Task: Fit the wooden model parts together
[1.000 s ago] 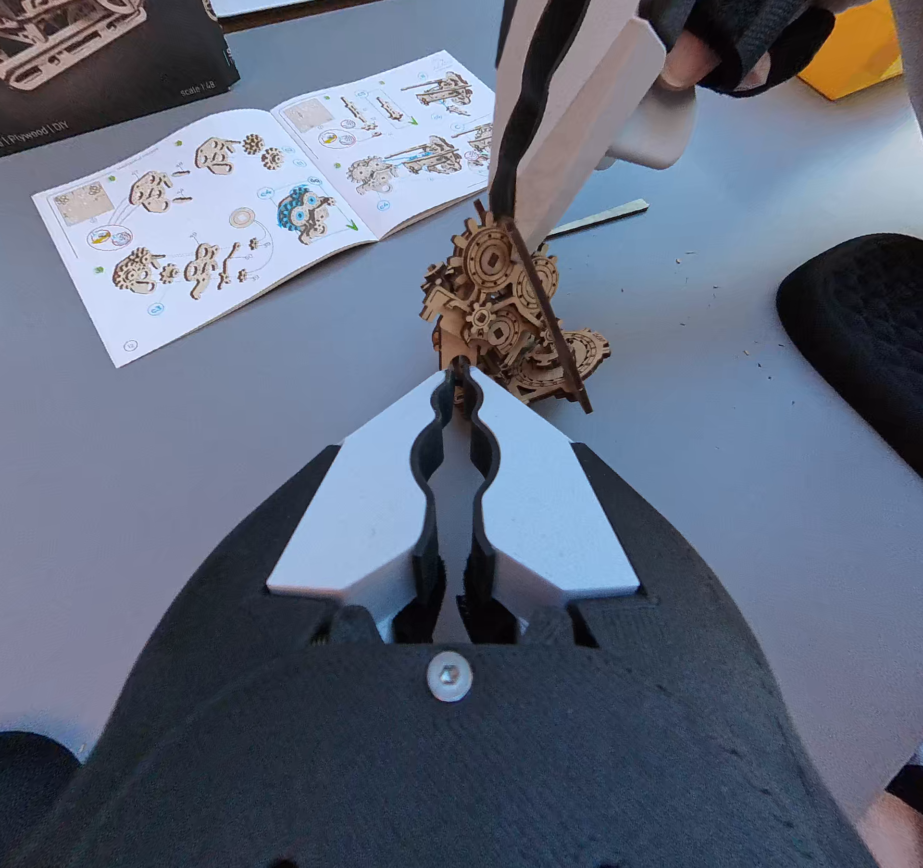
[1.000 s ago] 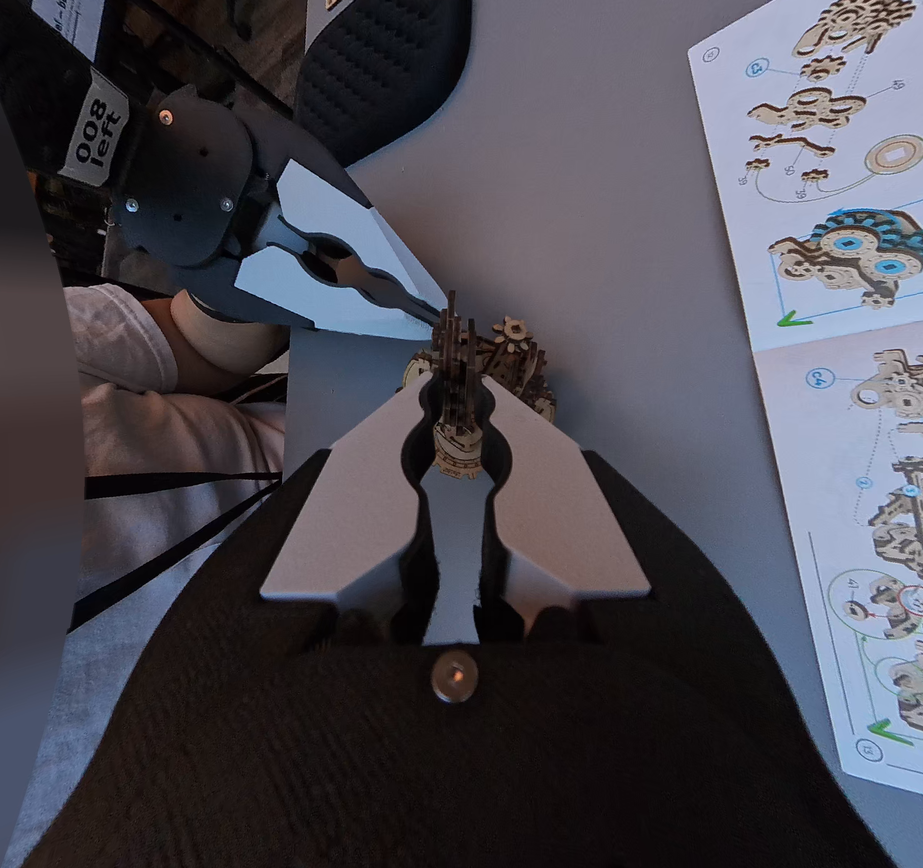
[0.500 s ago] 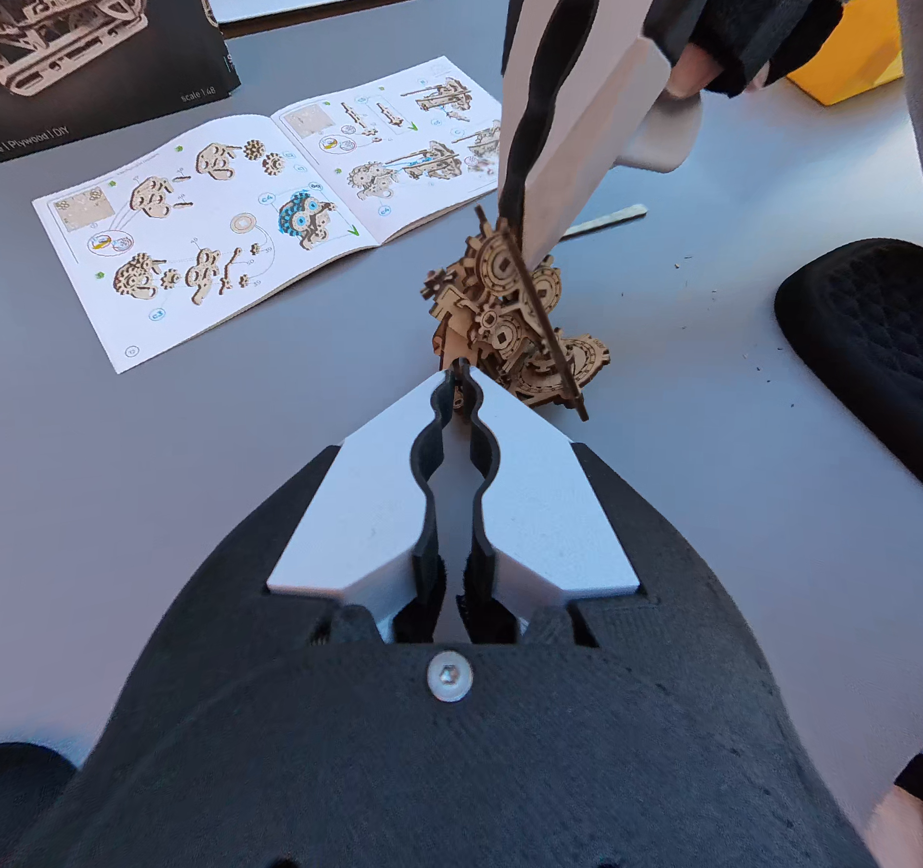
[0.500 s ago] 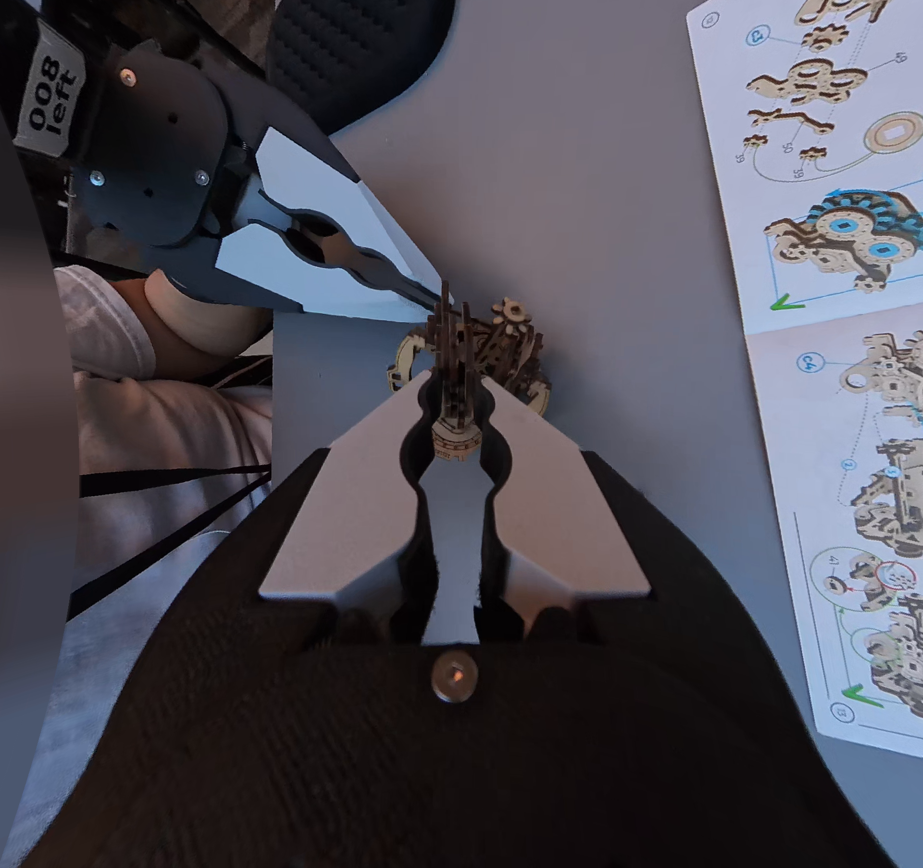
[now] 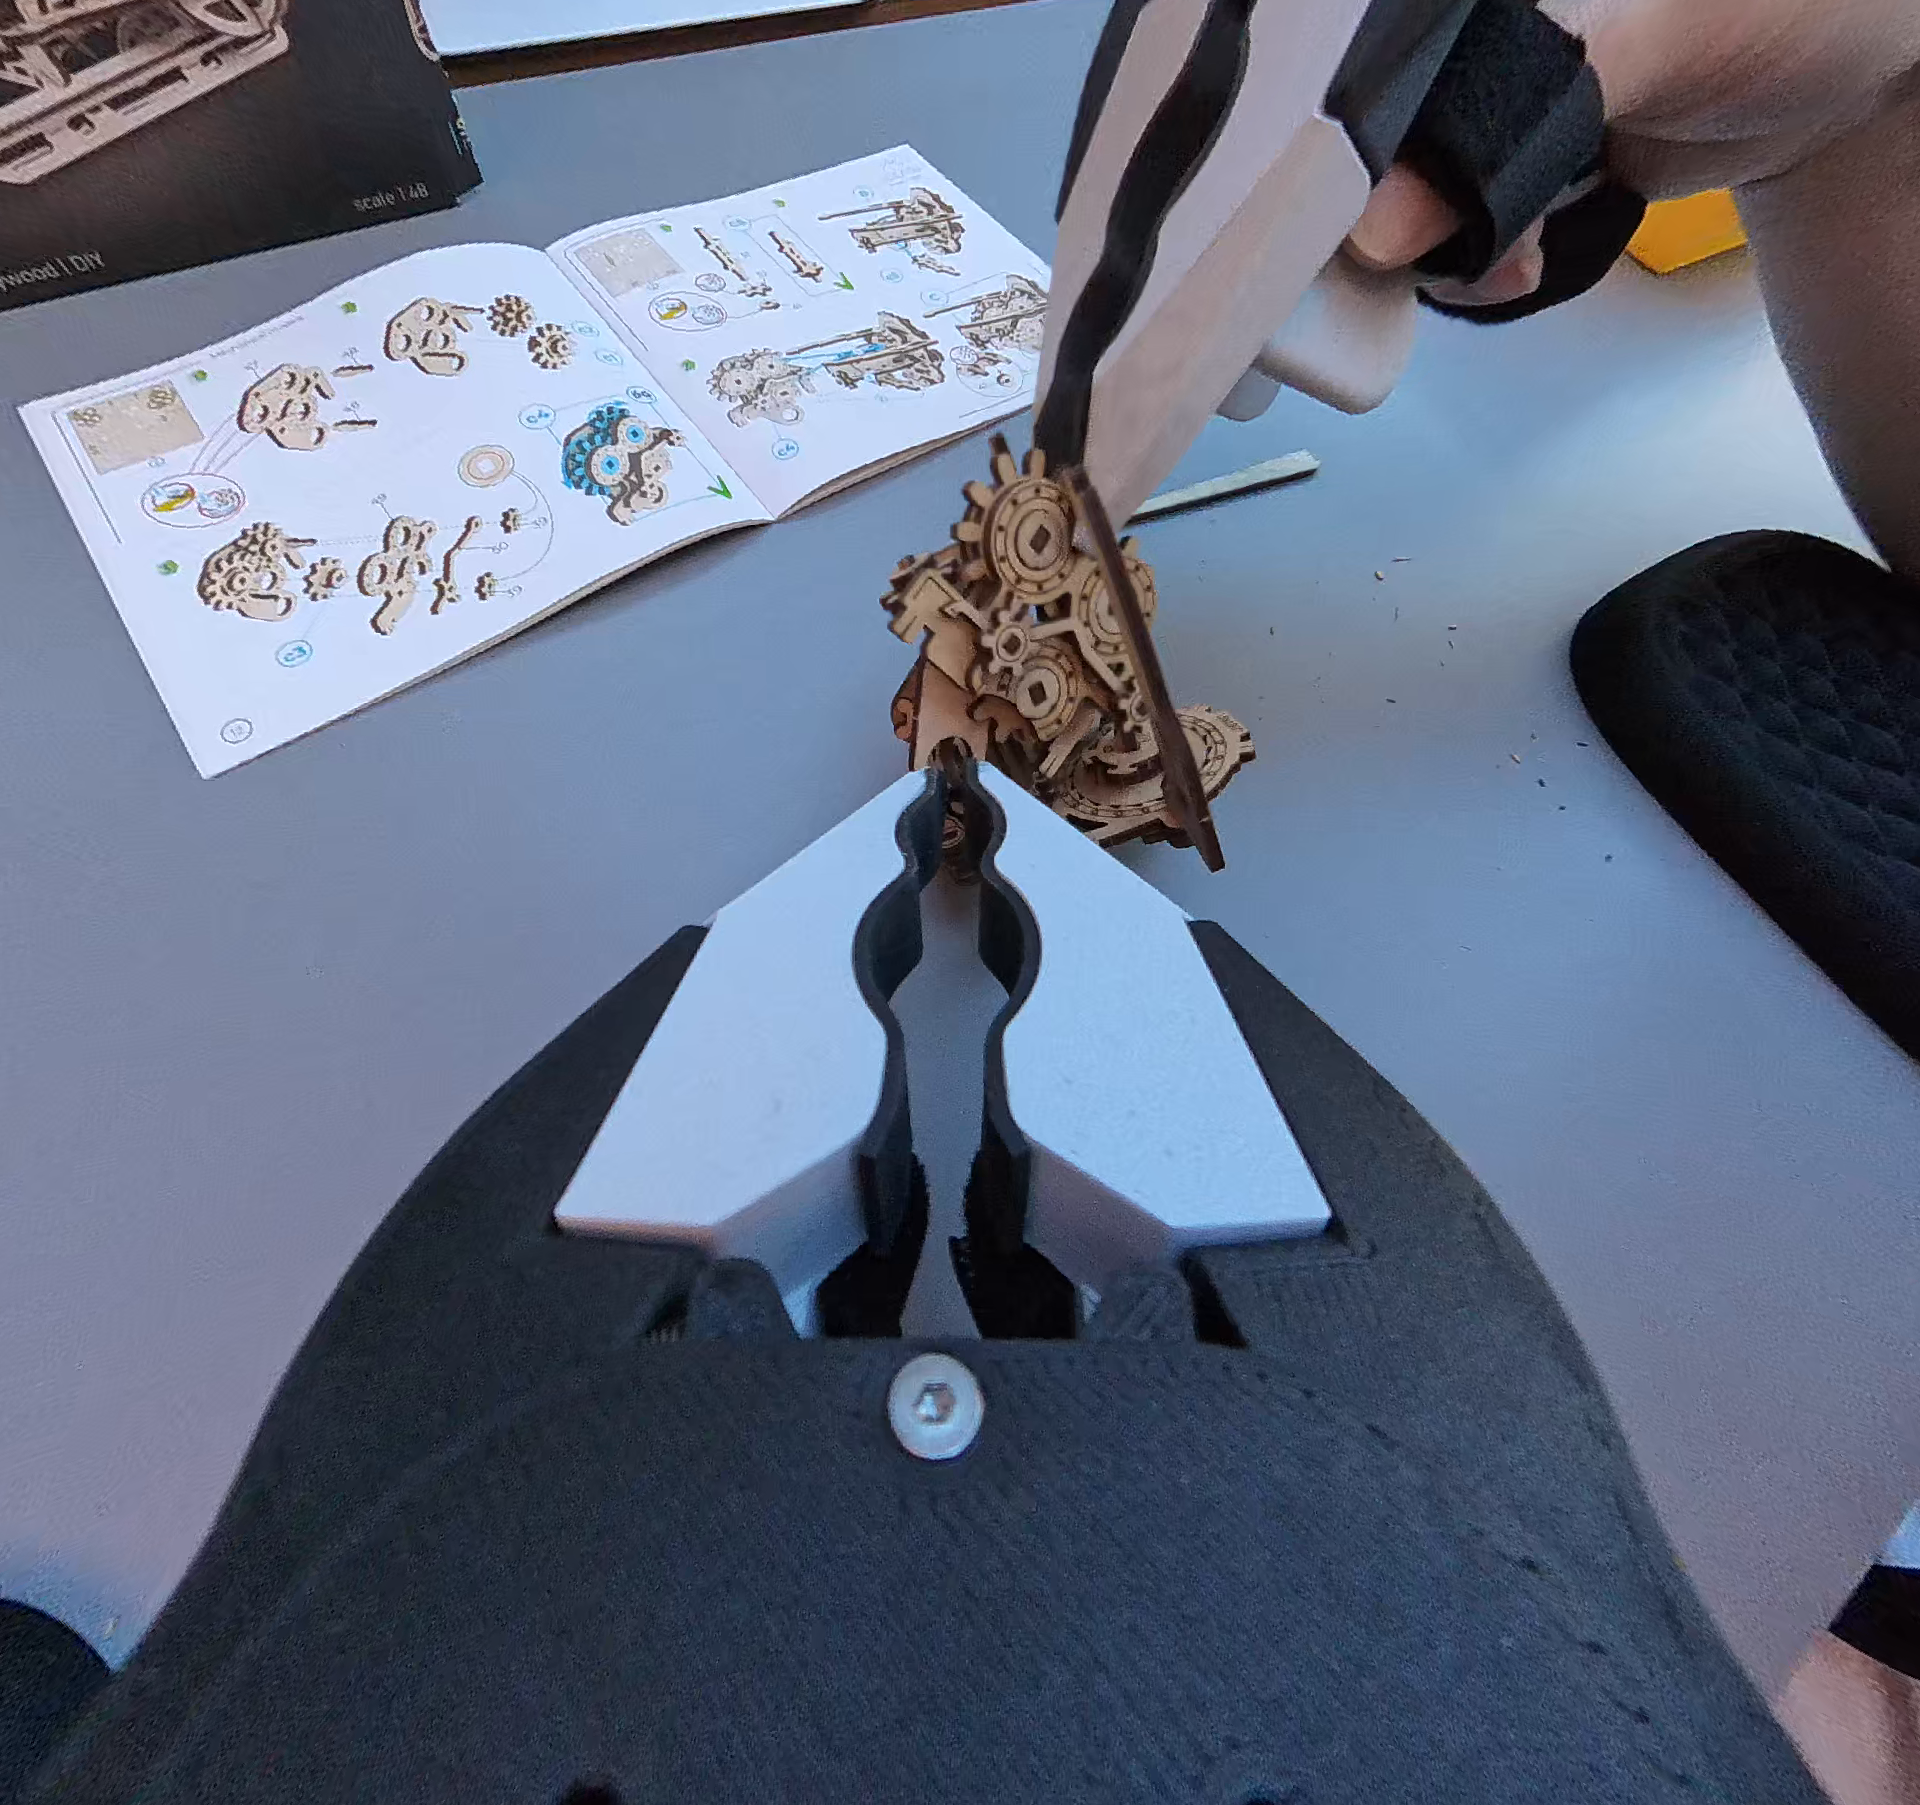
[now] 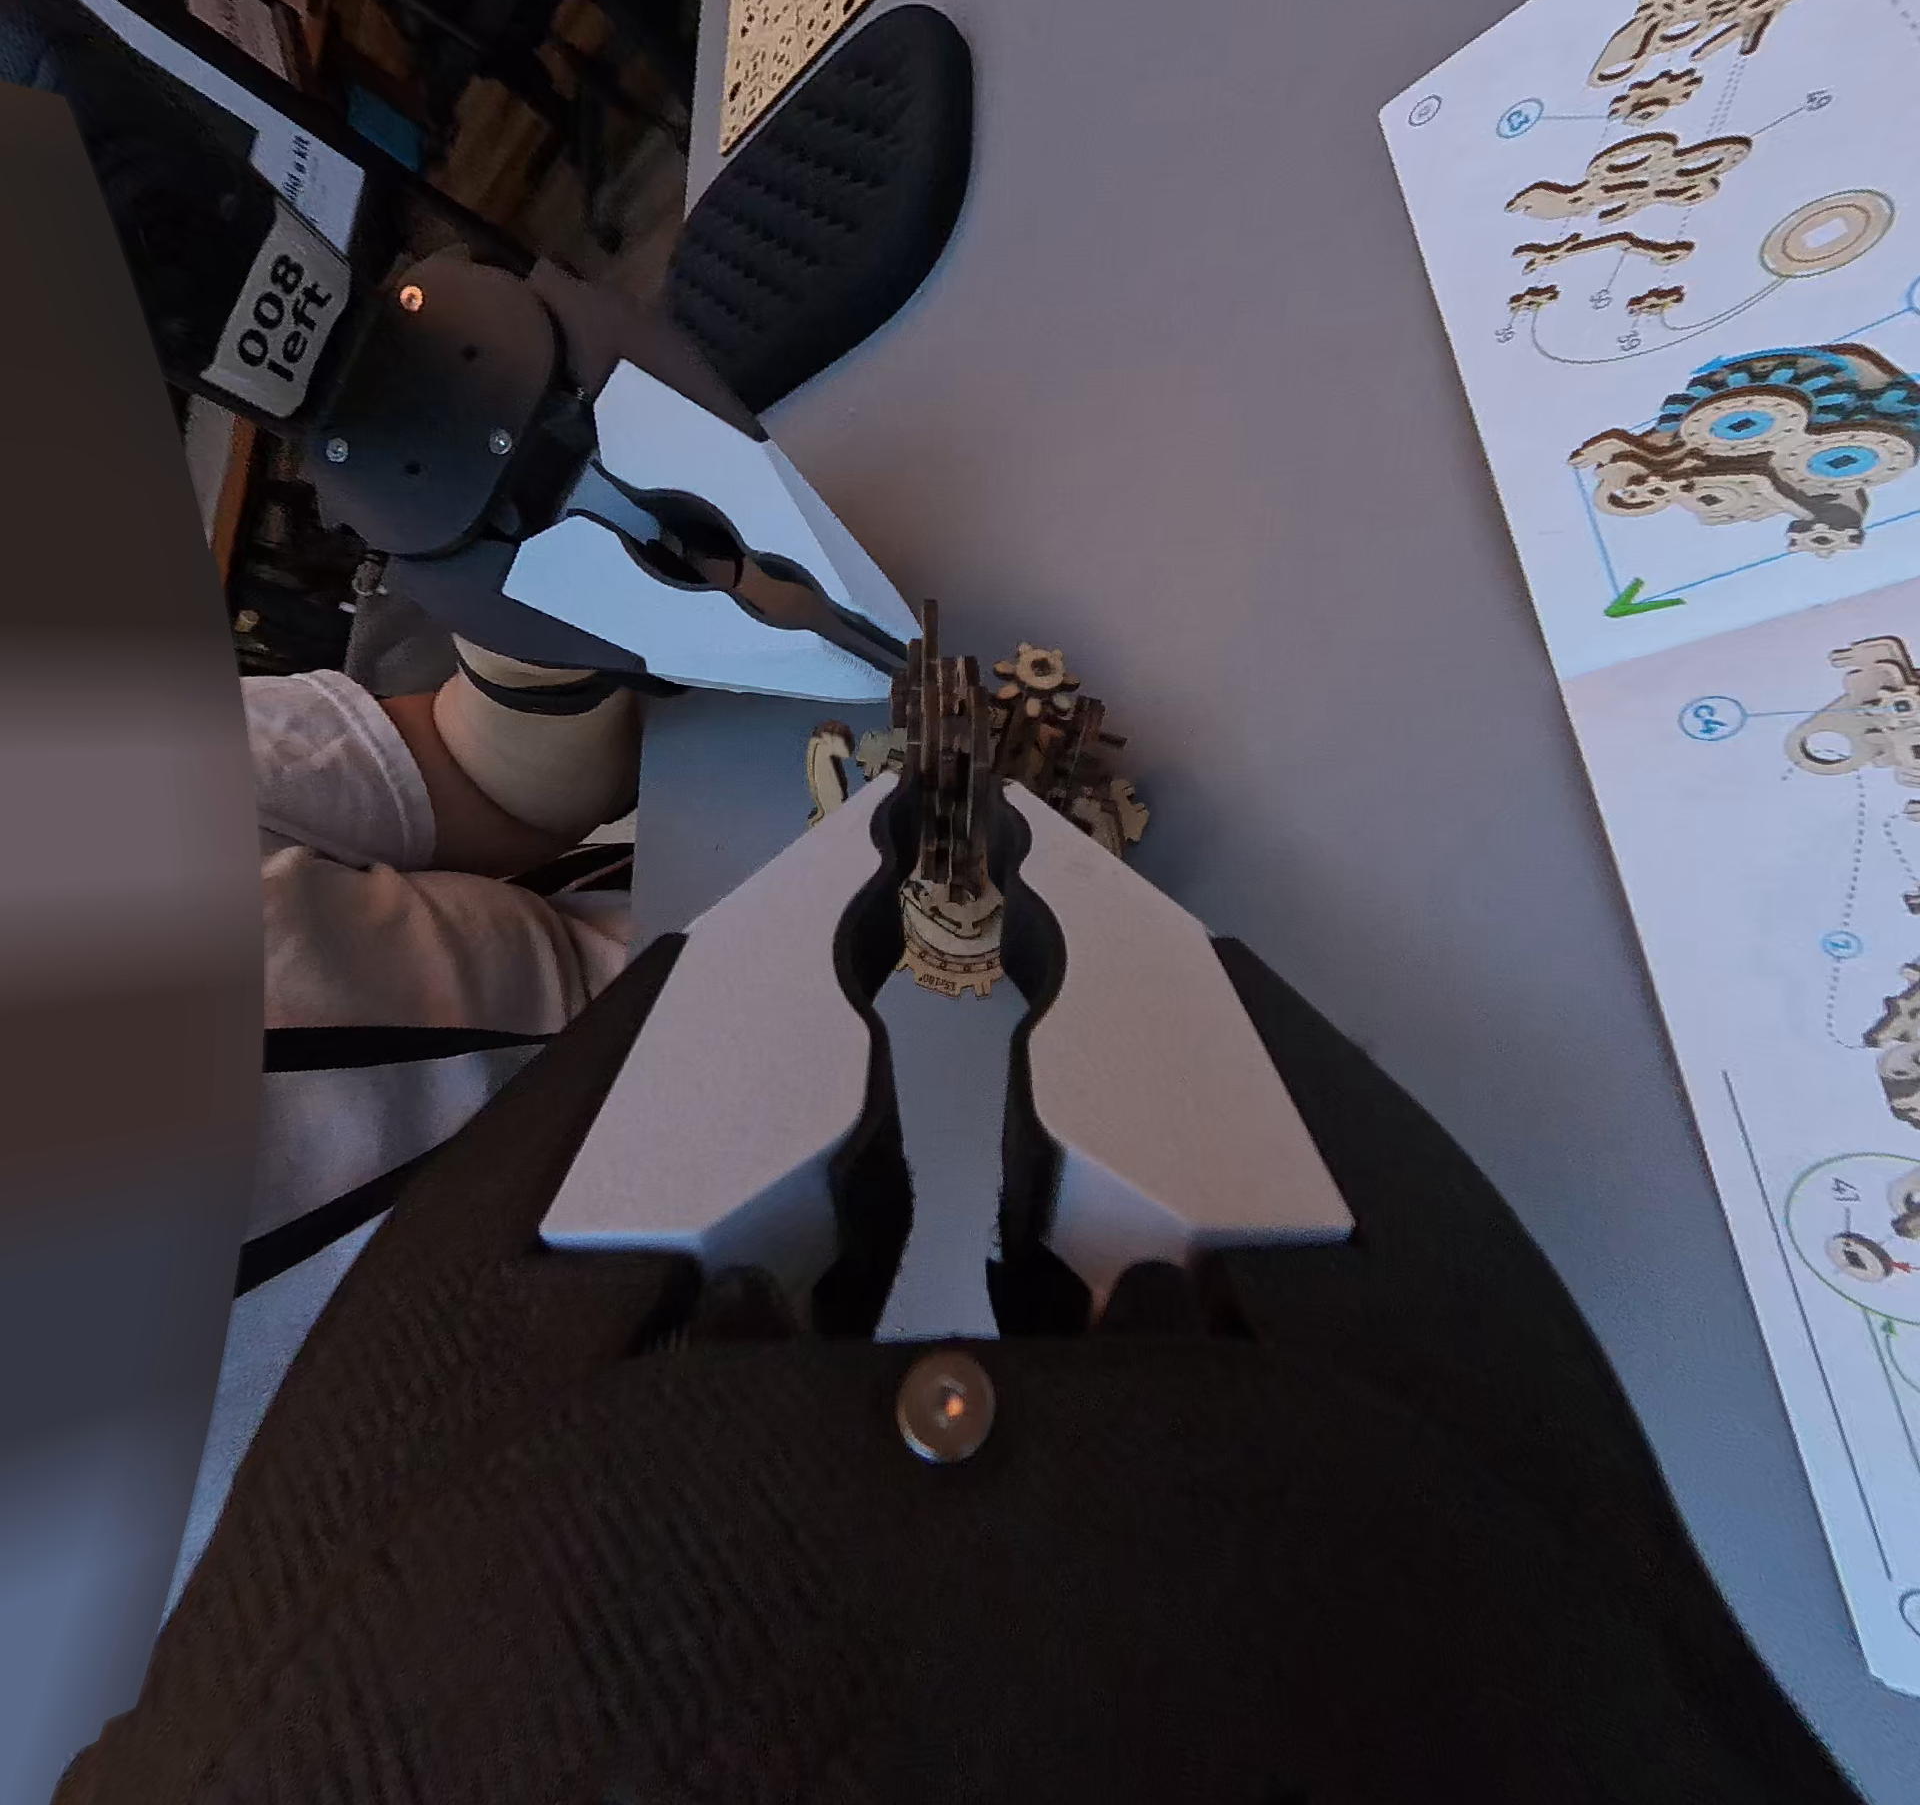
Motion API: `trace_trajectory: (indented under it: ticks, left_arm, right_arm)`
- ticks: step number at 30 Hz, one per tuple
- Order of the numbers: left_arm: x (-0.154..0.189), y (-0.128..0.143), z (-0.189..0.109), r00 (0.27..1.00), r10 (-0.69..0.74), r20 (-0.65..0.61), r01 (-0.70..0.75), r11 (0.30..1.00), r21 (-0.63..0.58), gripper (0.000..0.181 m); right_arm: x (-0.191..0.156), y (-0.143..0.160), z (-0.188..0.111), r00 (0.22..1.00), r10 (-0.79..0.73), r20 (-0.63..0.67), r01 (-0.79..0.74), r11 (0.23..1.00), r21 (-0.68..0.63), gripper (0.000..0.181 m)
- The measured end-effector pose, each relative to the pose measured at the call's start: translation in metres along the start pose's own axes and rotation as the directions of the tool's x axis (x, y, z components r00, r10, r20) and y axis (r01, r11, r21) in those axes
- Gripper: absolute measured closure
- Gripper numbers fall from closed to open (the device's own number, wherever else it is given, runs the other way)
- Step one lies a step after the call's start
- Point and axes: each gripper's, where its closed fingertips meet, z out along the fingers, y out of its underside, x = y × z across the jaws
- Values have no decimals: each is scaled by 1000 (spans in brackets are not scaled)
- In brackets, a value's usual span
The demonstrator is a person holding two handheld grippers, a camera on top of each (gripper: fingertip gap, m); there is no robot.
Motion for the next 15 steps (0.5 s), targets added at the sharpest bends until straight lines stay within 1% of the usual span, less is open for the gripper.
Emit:
trace_trajectory:
  ticks: [3, 7, 10, 15]
  left_arm:
    - [1, 0, 1, 1000, 11, 1, -11, 1000, -1, 180]
    - [0, 0, 1, 999, 30, 18, -30, 1000, -9, 181]
    - [0, 0, 1, 999, 45, 27, -45, 999, -12, 181]
    - [2, 0, 0, 999, 32, 14, -32, 999, 5, 180]
  right_arm:
    - [-2, 3, 0, 997, -29, -66, 28, 999, -25, 171]
    - [-4, 6, 0, 993, -29, -112, 22, 998, -66, 171]
    - [-2, 8, 1, 995, -16, -99, 9, 997, -71, 171]
    - [7, 10, -2, 998, 53, -45, -55, 998, -30, 169]
